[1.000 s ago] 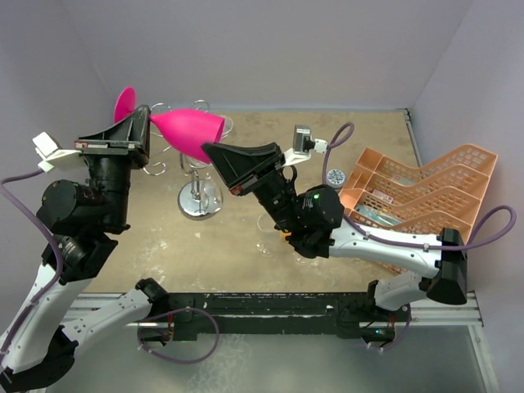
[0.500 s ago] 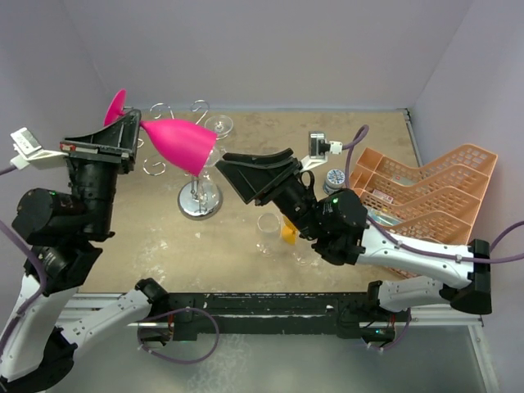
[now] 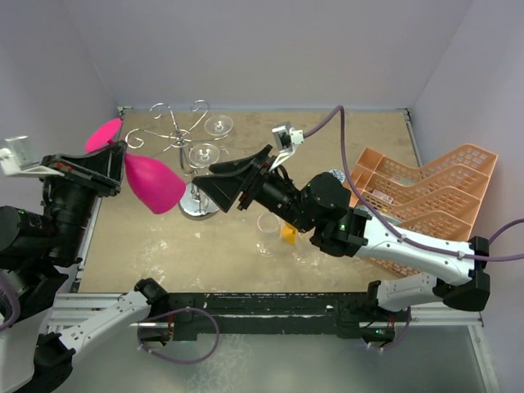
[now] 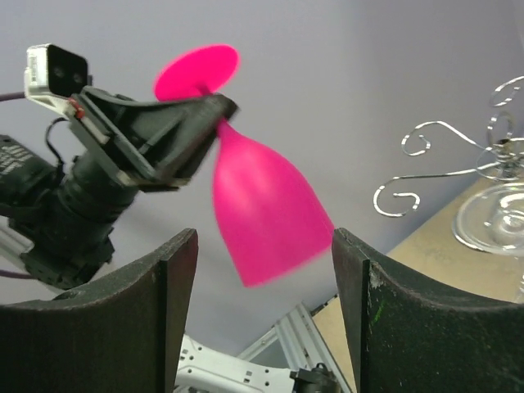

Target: Place the wine glass upside down on the wine glass rack

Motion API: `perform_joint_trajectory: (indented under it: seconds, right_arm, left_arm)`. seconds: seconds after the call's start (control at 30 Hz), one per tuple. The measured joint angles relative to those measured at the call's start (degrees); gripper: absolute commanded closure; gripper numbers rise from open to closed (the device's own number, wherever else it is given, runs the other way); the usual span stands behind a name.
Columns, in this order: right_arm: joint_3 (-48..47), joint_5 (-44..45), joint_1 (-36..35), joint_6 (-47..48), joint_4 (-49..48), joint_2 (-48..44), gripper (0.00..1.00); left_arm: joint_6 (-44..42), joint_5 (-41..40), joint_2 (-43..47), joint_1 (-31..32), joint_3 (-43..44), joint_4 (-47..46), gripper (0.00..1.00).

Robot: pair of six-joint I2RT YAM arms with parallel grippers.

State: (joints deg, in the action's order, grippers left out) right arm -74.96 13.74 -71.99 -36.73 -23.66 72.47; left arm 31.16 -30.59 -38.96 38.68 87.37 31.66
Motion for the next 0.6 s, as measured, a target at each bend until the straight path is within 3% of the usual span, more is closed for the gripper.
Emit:
perform_joint_trajectory:
  seconds: [0.3, 0.6]
  right_arm:
    - [-9.8, -5.8, 0.0, -1.9, 2.3, 7.9, 0.40]
    - [-16.1, -3.5, 0.0, -12.1, 6.9, 14.3, 0.42]
  left_arm:
    - [-17.4, 8.3, 4.4, 0.0, -9.7, 4.9, 1.00]
    - [-23.5, 9.9, 6.0, 0.0, -12.4, 5.6, 1.00]
